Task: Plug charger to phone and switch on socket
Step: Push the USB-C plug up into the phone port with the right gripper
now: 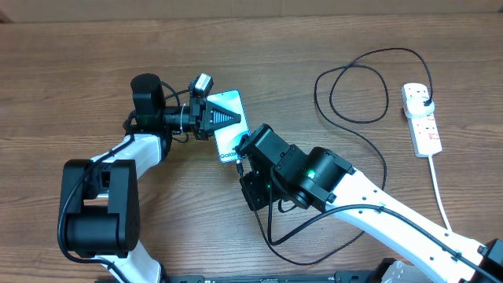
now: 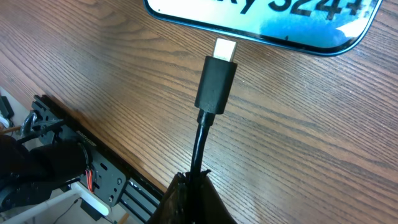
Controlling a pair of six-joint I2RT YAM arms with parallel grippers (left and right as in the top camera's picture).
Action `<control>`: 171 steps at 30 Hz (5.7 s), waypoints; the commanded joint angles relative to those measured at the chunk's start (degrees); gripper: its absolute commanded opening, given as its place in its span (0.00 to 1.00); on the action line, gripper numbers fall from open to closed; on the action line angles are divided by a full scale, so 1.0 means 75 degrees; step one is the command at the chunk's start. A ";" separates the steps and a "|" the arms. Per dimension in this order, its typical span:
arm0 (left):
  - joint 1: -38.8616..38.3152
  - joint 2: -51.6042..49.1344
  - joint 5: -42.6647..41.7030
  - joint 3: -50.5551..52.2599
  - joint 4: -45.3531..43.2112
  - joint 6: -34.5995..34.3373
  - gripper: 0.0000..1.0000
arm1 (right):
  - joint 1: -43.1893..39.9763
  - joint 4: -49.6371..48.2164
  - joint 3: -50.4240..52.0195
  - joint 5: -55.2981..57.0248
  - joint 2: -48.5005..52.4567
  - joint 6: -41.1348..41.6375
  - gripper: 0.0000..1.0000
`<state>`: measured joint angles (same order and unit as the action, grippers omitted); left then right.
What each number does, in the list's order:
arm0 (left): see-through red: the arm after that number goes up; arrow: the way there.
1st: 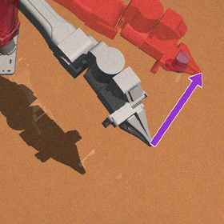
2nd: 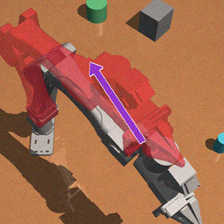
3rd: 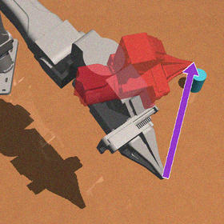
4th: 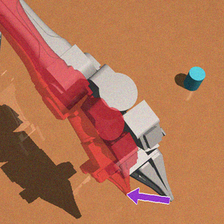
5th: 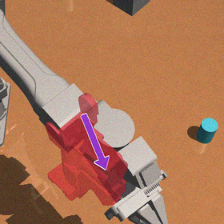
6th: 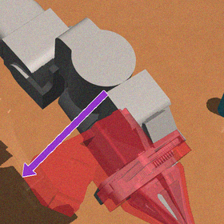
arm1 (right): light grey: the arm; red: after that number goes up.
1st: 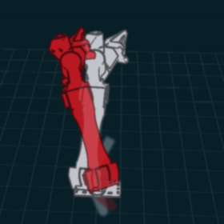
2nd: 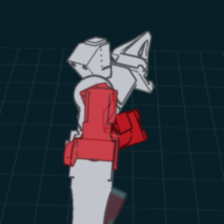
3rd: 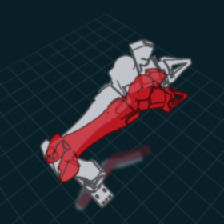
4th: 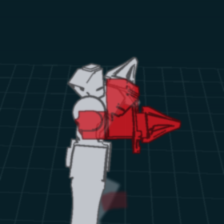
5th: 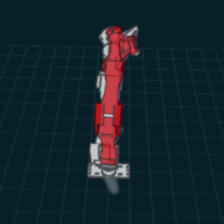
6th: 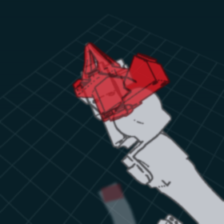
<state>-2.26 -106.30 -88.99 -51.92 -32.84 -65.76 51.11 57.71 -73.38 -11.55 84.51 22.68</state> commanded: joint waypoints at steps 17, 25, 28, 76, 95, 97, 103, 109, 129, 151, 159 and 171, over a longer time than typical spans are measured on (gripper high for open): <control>-0.0003 0.0032 -0.0221 -0.0233 -0.0055 0.0192 0.04 | 0.0035 -0.0551 0.0079 0.0248 0.0009 -0.0023 0.04; -0.0003 0.0032 -0.0224 -0.0233 -0.0055 0.0192 0.04 | 0.0035 -0.0586 0.0079 0.1195 0.0009 -0.0023 0.04; -0.0003 0.0032 -0.0224 -0.0233 -0.0055 0.0192 0.04 | 0.0035 -0.0612 0.0079 0.1402 0.0009 -0.0023 0.04; -0.0003 0.0032 -0.0219 -0.0233 -0.0055 0.0373 0.04 | 0.0041 -0.1000 0.0079 0.0813 0.0152 0.0437 0.47; -0.0003 0.0032 -0.0219 -0.0233 -0.0055 0.0370 0.04 | 0.0041 -0.1011 0.0079 0.0819 0.0166 0.0781 0.23; -0.0003 0.0032 -0.0219 -0.0233 -0.0055 0.0370 0.04 | 0.0041 -0.1046 0.0079 0.0848 0.0169 0.0781 0.22; -0.0003 0.0032 -0.0221 -0.0233 -0.0055 0.0370 0.04 | 0.0041 -0.1291 0.0079 0.0935 0.0187 0.0781 0.18; -0.0003 0.0032 -0.0221 -0.0233 -0.0055 0.0370 0.04 | 0.0041 -0.1317 0.0079 0.1192 0.0187 0.0796 0.15; -0.0003 0.0032 -0.0221 -0.0233 -0.0055 0.0367 0.04 | 0.0041 -0.1390 0.0079 0.1192 0.0493 0.0810 0.06; -0.0003 0.0032 -0.0221 -0.0233 -0.0052 0.0332 0.04 | 0.0041 -0.1475 0.0079 0.1142 0.0495 0.0813 0.04; -0.0134 0.0032 -0.0224 -0.0233 -0.0052 0.0335 0.04 | 0.0032 -0.1909 0.0076 0.1276 0.0493 0.0804 0.04; -0.0265 0.0038 -0.0227 -0.0070 -0.0055 0.0254 0.04 | -0.0408 -0.2014 -0.0653 0.1183 0.0493 0.0568 0.04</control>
<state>-1.85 -106.30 -87.42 -52.93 -33.06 -63.42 50.15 46.24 -72.62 -4.32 88.05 28.25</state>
